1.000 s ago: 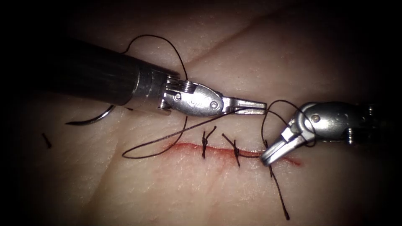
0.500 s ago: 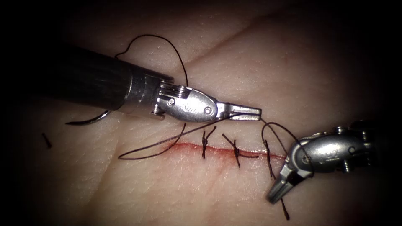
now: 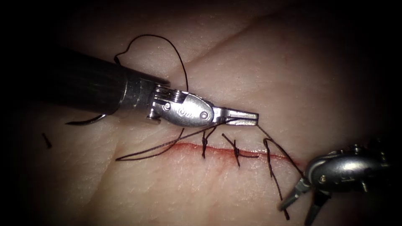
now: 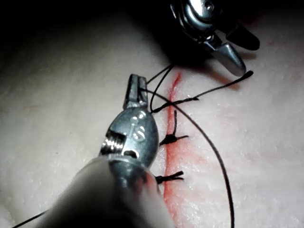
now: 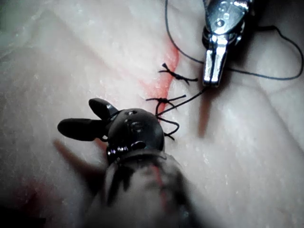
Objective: Wound Closure
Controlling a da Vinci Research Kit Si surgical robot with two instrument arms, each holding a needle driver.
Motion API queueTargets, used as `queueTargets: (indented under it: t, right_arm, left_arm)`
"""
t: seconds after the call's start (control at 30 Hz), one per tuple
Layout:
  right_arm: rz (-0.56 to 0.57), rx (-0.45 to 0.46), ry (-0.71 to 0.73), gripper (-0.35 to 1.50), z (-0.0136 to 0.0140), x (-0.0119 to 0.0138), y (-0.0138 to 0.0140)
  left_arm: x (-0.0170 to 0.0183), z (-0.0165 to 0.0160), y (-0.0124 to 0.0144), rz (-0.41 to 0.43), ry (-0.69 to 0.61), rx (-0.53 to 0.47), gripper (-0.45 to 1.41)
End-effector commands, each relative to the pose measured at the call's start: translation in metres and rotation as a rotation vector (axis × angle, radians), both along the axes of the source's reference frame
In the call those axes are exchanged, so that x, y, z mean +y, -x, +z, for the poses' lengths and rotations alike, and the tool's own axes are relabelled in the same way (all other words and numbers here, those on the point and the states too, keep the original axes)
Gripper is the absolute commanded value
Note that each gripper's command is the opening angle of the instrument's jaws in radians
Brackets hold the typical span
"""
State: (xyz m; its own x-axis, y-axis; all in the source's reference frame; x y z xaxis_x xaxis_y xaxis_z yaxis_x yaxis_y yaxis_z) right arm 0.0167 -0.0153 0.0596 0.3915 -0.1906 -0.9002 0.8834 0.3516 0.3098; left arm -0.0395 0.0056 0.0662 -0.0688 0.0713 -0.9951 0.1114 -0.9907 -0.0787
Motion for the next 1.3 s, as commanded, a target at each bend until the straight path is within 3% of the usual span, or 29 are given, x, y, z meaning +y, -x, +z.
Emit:
queueTargets:
  t: [0.03, 0.33, 0.6, 0.73, 0.77, 0.8, 1.17, 1.3]
  right_arm:
    - [-0.003, -0.001, 0.005, 0.68, 0.0009, -0.0006, -0.0007]
    - [0.002, -0.013, 0.042, 0.69, 0.003, -0.0017, -0.0015]
    - [-0.03, -0.034, 0.08, 0.59, 0.0043, -0.0025, -0.0012]
    - [-0.035, -0.04, 0.086, 0.26, 0.0047, -0.0022, -0.001]
    - [-0.039, -0.05, 0.09, 0.07, 0.0048, -0.0021, -0.001]
    - [-0.043, -0.053, 0.094, -0.35, 0.0049, -0.0021, -0.0011]
    - [-0.024, -0.05, 0.078, -0.35, 0.0044, -0.0012, -0.0018]
    - [0.001, -0.039, 0.056, -0.35, 0.0036, -0.0006, -0.0024]
  left_arm:
    - [-0.0002, 0.0005, 0.0005, 0.0, 0.0, 0.0, -0.45]
    - [-0.0006, 0.0003, 0.0003, 0.003, -0.004, 0.0, -0.45]
    - [-0.001, 0.0001, 0.0001, 0.005, -0.003, -0.001, -0.45]
    - [-0.0012, -0.0001, 0.0, 0.004, -0.003, 0.002, -0.45]
    - [-0.0012, -0.0001, -0.0001, 0.005, -0.003, 0.002, -0.45]
    - [-0.0012, -0.0002, -0.0001, 0.005, -0.003, 0.002, -0.45]
    - [-0.0019, -0.0009, 0.0003, 0.004, -0.001, 0.003, -0.45]
    - [-0.0042, -0.0017, 0.0005, 0.012, 0.011, 0.004, -0.45]
